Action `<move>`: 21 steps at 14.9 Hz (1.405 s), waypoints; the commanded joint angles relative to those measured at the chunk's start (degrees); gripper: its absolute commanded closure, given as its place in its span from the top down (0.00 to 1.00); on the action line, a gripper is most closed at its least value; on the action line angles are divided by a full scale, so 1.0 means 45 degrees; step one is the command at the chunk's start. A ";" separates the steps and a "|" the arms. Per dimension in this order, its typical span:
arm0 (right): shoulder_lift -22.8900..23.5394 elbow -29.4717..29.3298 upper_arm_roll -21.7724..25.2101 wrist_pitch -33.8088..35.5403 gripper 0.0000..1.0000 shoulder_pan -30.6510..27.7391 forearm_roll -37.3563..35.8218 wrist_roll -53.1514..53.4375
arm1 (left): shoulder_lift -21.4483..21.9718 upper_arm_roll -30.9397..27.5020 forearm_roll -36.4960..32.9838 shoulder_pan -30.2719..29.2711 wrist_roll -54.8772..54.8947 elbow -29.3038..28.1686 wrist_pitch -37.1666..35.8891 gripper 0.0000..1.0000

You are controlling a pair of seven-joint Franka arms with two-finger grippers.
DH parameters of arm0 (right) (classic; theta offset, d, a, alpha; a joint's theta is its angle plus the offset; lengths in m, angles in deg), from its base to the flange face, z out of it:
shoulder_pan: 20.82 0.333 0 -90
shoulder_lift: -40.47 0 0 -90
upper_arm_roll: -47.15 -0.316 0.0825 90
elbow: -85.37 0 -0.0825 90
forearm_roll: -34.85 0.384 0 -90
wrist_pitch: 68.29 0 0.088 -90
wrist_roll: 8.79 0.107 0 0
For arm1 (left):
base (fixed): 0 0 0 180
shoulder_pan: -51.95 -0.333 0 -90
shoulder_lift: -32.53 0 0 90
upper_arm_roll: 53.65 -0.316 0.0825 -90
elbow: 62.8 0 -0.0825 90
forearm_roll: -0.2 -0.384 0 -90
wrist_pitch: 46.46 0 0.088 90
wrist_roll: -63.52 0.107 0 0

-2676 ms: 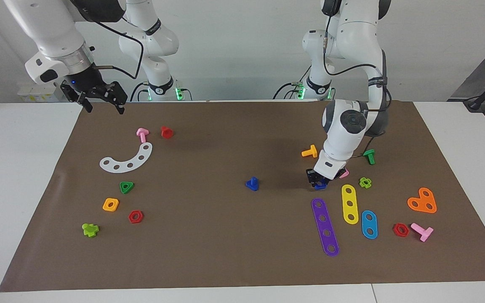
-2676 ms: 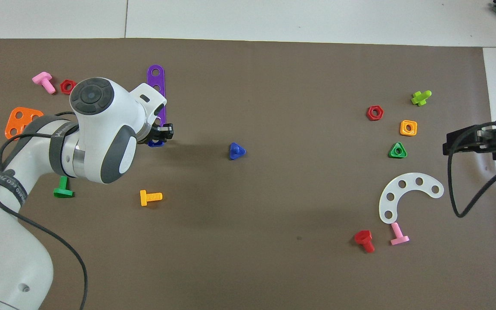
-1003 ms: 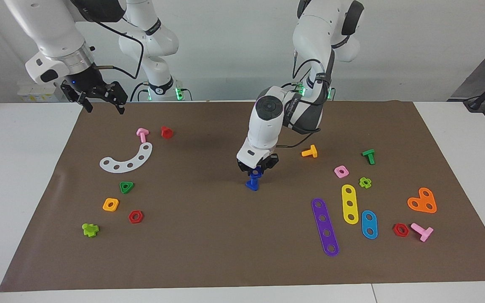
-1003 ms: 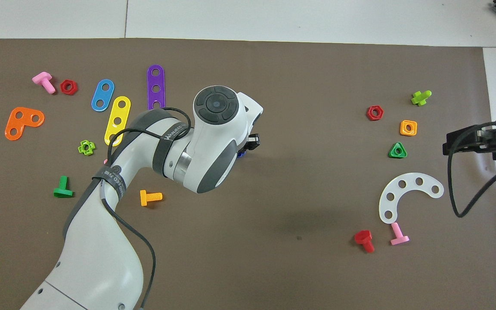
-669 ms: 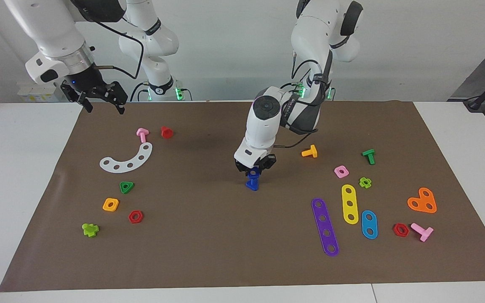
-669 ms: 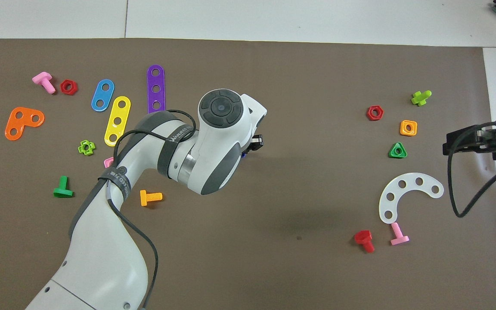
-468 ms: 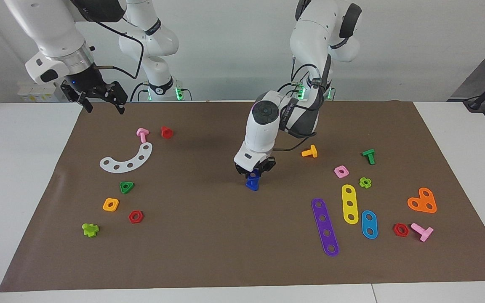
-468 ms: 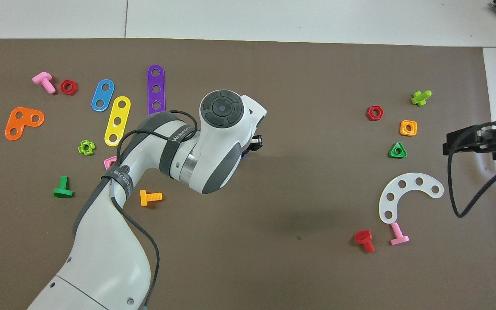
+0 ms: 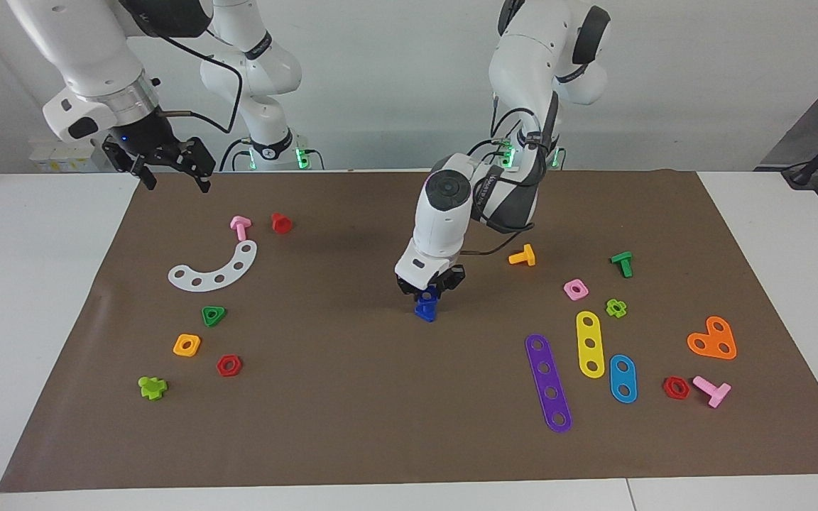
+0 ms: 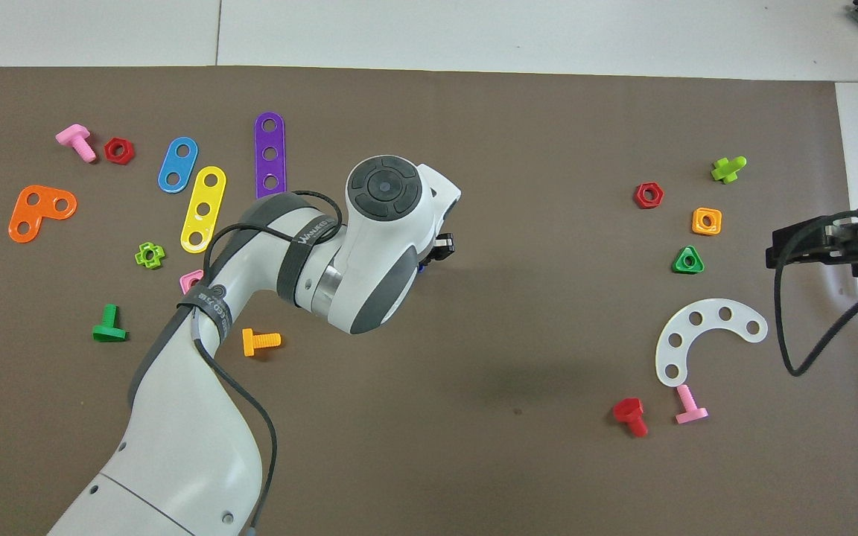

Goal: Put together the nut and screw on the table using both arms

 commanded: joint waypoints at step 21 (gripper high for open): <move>-0.0186 0.0159 -0.0087 0.0112 1.00 -0.0130 0.0147 -0.0301 | -0.0499 -0.0303 0.0249 0.0124 -0.0542 0.1250 -0.1805 0.07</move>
